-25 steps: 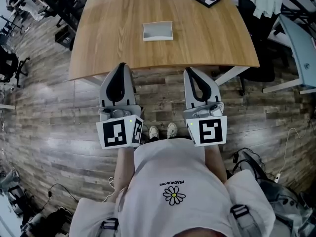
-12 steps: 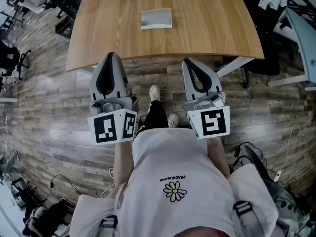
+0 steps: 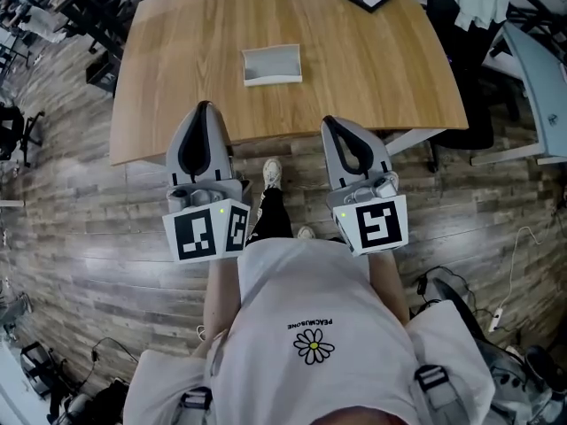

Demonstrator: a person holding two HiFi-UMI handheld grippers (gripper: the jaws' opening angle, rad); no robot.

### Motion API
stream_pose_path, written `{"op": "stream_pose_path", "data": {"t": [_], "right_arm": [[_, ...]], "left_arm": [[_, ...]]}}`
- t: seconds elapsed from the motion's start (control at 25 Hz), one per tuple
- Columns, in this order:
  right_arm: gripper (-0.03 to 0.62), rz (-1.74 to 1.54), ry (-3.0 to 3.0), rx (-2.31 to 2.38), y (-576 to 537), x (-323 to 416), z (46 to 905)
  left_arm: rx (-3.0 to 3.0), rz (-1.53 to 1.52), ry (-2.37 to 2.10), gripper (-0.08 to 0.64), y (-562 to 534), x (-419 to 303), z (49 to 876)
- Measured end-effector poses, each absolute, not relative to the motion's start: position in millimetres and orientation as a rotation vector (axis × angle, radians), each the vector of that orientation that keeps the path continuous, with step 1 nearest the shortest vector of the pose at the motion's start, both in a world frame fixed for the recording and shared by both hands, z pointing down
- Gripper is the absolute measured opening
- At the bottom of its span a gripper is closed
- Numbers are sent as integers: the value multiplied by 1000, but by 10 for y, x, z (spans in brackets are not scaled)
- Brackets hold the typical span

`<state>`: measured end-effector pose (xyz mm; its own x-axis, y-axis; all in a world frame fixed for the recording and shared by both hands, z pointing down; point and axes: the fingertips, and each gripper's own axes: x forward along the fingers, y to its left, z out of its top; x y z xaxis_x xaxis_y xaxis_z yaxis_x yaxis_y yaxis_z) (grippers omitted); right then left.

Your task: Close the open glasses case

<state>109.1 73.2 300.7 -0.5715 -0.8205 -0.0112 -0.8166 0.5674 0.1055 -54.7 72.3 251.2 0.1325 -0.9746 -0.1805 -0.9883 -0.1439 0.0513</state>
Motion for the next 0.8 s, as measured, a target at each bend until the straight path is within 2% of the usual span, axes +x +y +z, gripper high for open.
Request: {"op": "stream_pose_path", "data": {"t": [0.36,0.8], "right_arm": [[8,-203,-2724,1419,-227,555,3005],[8,-198,-2621,1561,-1543,100,2853]], "left_arm": [[-2384,255,1959,17,-283,-884,2702],[-2547,286,1672,17,-1550,-1127,2569]]}}
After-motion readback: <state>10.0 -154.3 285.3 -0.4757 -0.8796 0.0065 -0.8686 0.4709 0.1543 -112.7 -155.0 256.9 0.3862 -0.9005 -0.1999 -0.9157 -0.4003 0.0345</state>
